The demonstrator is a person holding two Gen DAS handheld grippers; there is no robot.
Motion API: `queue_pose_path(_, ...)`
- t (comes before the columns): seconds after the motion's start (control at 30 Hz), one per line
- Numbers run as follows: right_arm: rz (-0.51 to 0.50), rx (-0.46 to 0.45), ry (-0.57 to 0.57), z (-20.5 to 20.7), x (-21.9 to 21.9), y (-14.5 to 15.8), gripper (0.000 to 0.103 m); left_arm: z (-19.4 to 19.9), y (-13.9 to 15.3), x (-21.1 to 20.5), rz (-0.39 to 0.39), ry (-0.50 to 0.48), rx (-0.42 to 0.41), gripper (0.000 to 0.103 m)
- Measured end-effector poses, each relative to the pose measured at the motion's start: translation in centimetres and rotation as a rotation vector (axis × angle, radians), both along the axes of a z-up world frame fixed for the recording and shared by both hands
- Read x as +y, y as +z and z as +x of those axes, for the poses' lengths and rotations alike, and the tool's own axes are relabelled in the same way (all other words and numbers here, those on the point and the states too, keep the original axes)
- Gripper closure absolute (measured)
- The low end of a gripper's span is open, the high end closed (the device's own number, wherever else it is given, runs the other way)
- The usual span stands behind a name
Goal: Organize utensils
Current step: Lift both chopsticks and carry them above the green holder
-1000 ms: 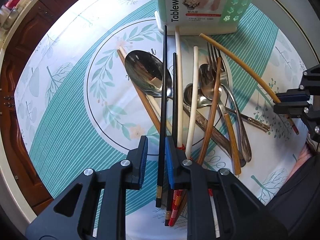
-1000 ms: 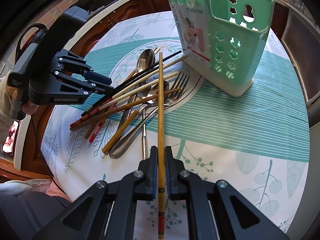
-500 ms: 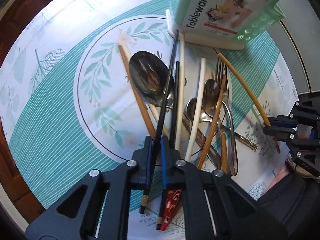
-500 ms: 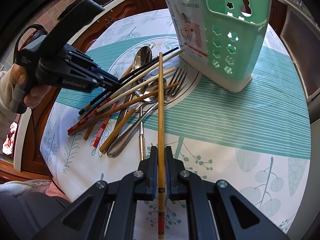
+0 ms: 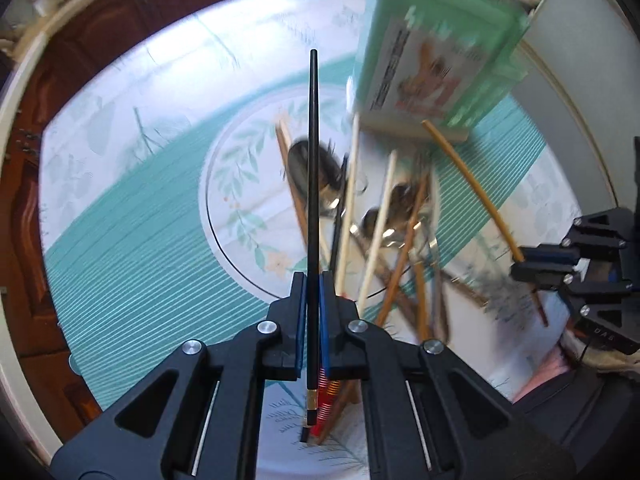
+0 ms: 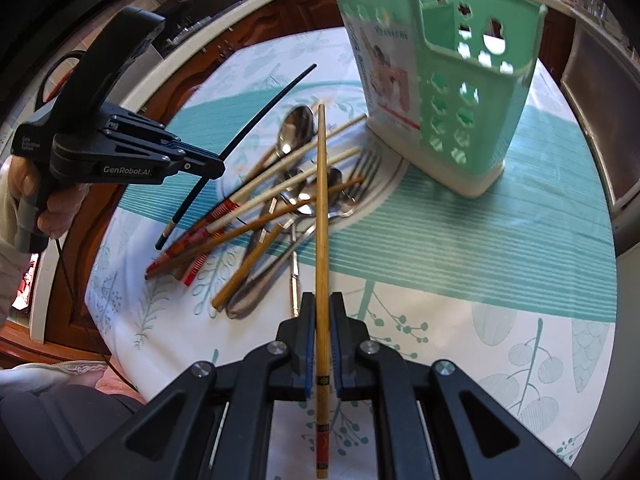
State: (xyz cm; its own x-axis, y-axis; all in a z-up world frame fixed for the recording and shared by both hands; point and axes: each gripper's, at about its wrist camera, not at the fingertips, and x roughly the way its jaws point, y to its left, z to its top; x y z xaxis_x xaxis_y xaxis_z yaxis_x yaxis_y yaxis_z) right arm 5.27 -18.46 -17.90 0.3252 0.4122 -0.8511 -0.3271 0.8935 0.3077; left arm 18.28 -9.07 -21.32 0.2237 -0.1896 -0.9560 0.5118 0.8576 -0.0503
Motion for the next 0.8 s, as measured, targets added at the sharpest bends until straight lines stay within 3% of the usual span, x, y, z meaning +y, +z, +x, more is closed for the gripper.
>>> queue_pose_path(0.17, 0.063, -0.115, -0.002, -0.7, -0.6, 2.9, 0.096, -2.1, 5.8, -0.1, -0.075, 0.051, -0.193, 0.099)
queue_pose_path(0.27, 0.115, -0.231, -0.041, -0.9, -1.4, 5.9, 0.096, -2.4, 9.5, -0.8, -0.144, 0.101, -0.289, 0.099)
queue_pose_path(0.53, 0.238, -0.461, -0.254, 3.4, -5.2, 13.2, 0.096, 0.4, 17.9, -2.7, -0.321, 0.226, -0.528, 0.099)
queue_pose_path(0.67, 0.264, -0.554, -0.350, 6.9, -6.1, 14.7, 0.096, 3.3, 20.1, -3.2, -0.424, 0.323, -0.599, 0.099)
queue_pose_path(0.8, 0.291, -0.683, -0.454, 9.0, -6.2, 14.4, 0.096, 6.1, 19.8, -3.0, -0.505, 0.443, -0.634, 0.099)
